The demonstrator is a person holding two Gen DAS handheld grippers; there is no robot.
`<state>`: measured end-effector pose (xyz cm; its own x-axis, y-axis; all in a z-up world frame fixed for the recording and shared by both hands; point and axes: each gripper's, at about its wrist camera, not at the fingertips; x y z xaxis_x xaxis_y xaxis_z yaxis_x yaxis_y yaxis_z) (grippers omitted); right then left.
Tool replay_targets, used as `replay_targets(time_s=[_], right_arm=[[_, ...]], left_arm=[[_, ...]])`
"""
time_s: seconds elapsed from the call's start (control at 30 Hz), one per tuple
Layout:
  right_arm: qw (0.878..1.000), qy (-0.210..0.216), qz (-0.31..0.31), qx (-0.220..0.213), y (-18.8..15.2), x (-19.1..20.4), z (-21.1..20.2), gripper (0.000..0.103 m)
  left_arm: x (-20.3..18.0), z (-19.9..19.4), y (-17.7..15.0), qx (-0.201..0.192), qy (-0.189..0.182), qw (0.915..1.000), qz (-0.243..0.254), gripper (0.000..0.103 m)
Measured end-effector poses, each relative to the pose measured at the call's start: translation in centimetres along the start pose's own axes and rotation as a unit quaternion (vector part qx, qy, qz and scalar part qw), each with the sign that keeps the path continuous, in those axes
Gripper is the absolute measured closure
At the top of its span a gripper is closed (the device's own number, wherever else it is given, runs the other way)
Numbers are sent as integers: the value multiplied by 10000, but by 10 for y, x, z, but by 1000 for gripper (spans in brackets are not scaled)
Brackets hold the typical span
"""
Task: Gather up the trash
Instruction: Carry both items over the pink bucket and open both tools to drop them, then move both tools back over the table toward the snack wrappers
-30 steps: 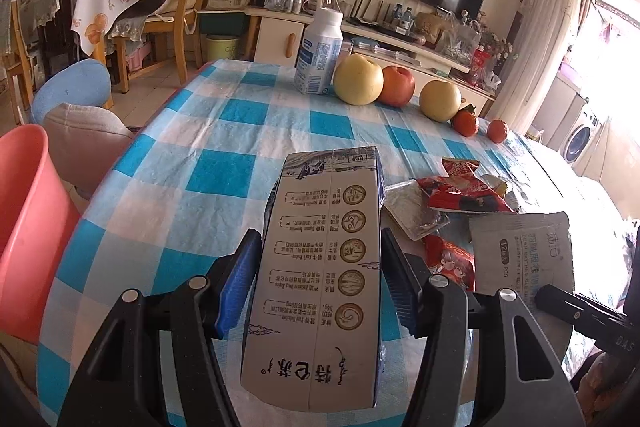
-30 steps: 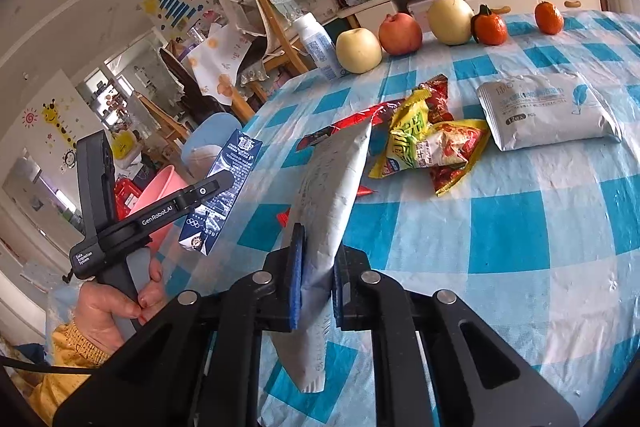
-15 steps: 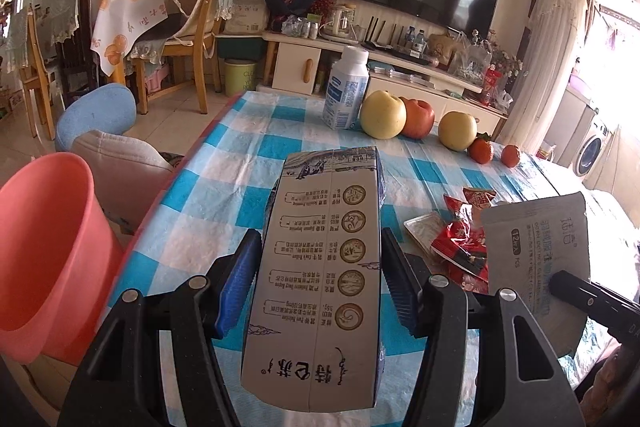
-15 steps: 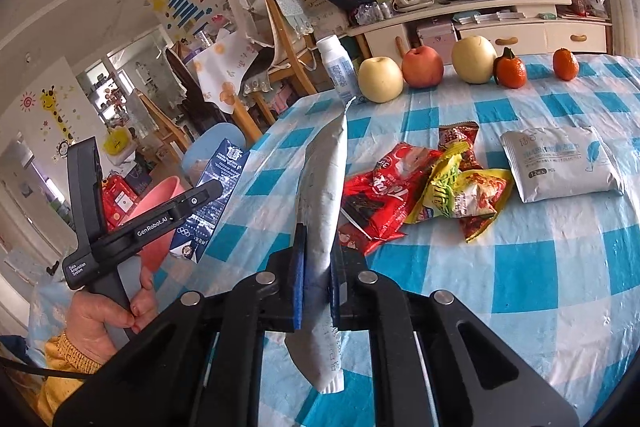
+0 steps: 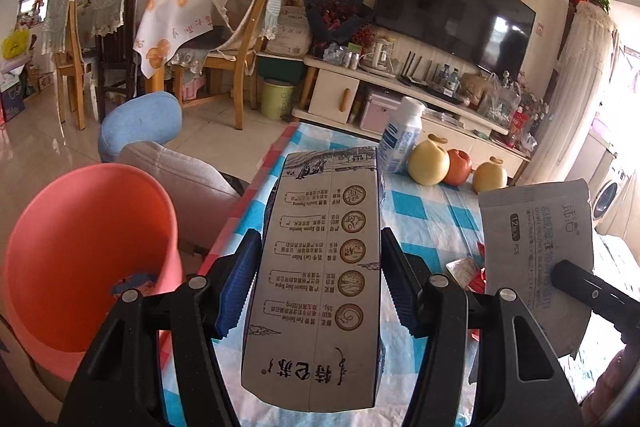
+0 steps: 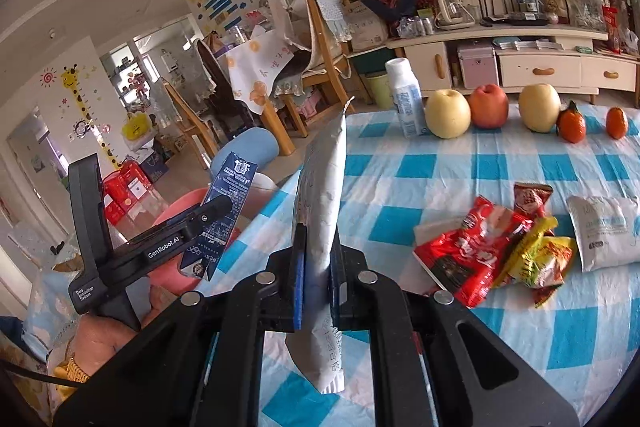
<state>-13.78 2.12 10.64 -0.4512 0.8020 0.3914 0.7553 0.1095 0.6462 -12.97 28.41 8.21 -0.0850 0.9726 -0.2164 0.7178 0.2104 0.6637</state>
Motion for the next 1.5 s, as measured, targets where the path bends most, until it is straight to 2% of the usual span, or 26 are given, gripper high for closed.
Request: replay_targets(time_s=[0.27, 0.43, 0.6, 0.87, 0.93, 0.97, 1.0, 1.03, 1.07, 1.1, 1.13, 1.2, 1.27, 1.37, 1.5], right_arm=[[9980, 376, -497, 98, 32, 61, 31, 92], [9946, 706, -741, 155, 55, 107, 58, 92], [9906, 885, -1010, 252, 71, 151, 91, 92], [9852, 1004, -1254, 597, 74, 199, 149, 92], [9834, 996, -1286, 807, 71, 205, 168, 90], [9833, 908, -1284, 916, 70, 205, 177, 87], [9839, 793, -1252, 999, 68, 205, 185, 77], [9841, 763, -1200, 1067, 66, 202, 189, 60], [9847, 760, -1142, 1075, 63, 199, 191, 52], [9862, 717, -1072, 1038, 61, 195, 190, 36], [9877, 662, -1020, 987, 59, 190, 188, 29], [9898, 499, -989, 893, 56, 181, 179, 27], [9911, 250, -1029, 804, 52, 175, 170, 18], [9910, -92, -1175, 641, 46, 166, 153, 18], [9871, -457, -1469, 434, 35, 155, 133, 17]], left_arm=[[66, -22, 12, -340, 357, 9955, -804, 42], [121, -29, 10, -425, 680, 9857, -1482, 42], [159, -32, 9, -515, 899, 9742, -2006, 42], [205, -27, 3, -407, 948, 9597, -2613, 42], [215, -23, 4, -341, 898, 9568, -2744, 39], [216, -21, 2, -296, 916, 9550, -2805, 34], [219, -19, 1, -270, 947, 9529, -2867, 28], [220, -19, -1, -267, 971, 9517, -2902, 22], [221, -18, -2, -277, 983, 9509, -2921, 20], [220, -18, -1, -318, 996, 9504, -2929, 15], [219, -19, -1, -368, 1027, 9499, -2929, 13], [216, -20, -3, -455, 1133, 9483, -2931, 11], [214, -21, -3, -534, 1148, 9472, -2946, 10], [209, -23, -5, -754, 1129, 9459, -2946, 8], [196, -23, -5, -875, 1133, 9517, -2715, 8]])
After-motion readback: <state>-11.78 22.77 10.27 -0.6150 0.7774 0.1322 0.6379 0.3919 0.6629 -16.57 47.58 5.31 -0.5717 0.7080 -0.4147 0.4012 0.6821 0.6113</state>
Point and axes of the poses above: each gripper's, at about its wrist camera, not at the fingertips, and z roughly the way its jaws point, x to its left, y to its top, and after that the axes turned 13 degrees about x, right-handed
